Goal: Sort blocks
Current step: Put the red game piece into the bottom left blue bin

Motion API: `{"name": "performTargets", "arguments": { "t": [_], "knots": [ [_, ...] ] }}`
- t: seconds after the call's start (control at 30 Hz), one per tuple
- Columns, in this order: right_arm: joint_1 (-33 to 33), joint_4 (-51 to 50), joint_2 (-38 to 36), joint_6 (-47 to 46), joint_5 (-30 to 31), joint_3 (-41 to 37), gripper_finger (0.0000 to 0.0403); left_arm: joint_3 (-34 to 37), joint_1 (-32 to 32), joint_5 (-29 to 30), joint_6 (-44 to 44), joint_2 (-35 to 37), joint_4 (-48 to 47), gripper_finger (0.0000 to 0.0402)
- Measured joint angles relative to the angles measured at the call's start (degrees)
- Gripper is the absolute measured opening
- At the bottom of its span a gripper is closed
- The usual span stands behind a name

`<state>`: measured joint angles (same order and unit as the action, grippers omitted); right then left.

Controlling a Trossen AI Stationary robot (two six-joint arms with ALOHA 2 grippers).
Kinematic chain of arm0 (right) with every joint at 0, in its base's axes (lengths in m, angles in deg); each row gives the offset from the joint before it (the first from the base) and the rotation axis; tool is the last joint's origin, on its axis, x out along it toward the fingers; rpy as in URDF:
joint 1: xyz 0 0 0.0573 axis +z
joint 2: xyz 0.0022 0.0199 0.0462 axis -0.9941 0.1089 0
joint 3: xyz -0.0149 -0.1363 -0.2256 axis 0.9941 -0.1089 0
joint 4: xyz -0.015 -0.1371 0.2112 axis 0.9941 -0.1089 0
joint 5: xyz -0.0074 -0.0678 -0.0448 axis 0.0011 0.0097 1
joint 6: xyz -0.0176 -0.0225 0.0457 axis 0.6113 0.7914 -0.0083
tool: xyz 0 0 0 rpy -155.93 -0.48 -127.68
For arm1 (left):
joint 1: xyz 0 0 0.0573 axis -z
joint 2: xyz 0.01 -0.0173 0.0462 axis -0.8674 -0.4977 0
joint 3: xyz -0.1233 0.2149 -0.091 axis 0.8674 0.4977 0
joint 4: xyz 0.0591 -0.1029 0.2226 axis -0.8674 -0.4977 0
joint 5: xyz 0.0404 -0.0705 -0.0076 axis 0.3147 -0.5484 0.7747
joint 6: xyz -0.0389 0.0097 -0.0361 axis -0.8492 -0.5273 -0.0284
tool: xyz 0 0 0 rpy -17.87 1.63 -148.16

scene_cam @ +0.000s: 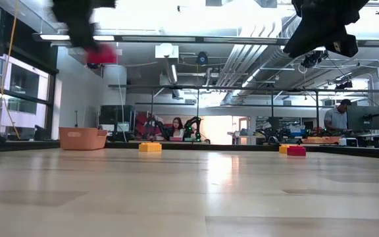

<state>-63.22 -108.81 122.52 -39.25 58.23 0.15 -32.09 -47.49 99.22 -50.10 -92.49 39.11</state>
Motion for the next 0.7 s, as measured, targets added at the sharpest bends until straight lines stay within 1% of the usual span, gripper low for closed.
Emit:
{"name": "performTargets", "arguments": {
  "t": [0.07,0.17,0.23,0.3,0.37,0.43,0.5,0.63,0.7],
  "knots": [
    [-0.6,-0.1,0.0,1.5,-1.8,0.0,0.0000,6.5,5.8,2.1,-12.5,4.5,1.2,0.0094],
    [-1.7,0.0,0.0,3.7,-3.9,0.0,0.0000,15.1,16.7,2.7,-34.3,8.2,5.4,0.0094],
    [-2.6,0.0,0.0,4.5,-4.5,0.0,0.0000,18.0,24.5,3.8,-47.6,9.3,9.4,0.0094],
    [-3.4,0.0,0.0,4.6,-4.9,0.0,0.0000,18.4,31.6,7.8,-57.2,9.4,12.9,0.0094],
    [-4.1,0.0,0.0,4.9,-5.2,0.0,0.0000,17.8,37.6,10.5,-64.5,9.1,12.2,0.0094],
    [-4.9,0.0,0.0,5.1,-5.4,0.0,0.0000,16.6,42.4,10.2,-70.7,8.5,8.3,0.0094],
    [-5.6,0.0,0.0,5.2,-5.4,0.0,0.0000,15.4,47.0,8.7,-77.3,8.1,1.2,0.0094],
    [-7.1,0.5,0.0,6.5,-6.1,0.0,0.0000,14.1,53.9,0.6,-86.5,7.8,-11.8,0.0094],
    [-7.6,0.5,0.0,6.5,-6.5,0.0,0.0000,14.0,56.3,-3.0,-87.7,7.8,-13.4,0.0094]
  ]
}}
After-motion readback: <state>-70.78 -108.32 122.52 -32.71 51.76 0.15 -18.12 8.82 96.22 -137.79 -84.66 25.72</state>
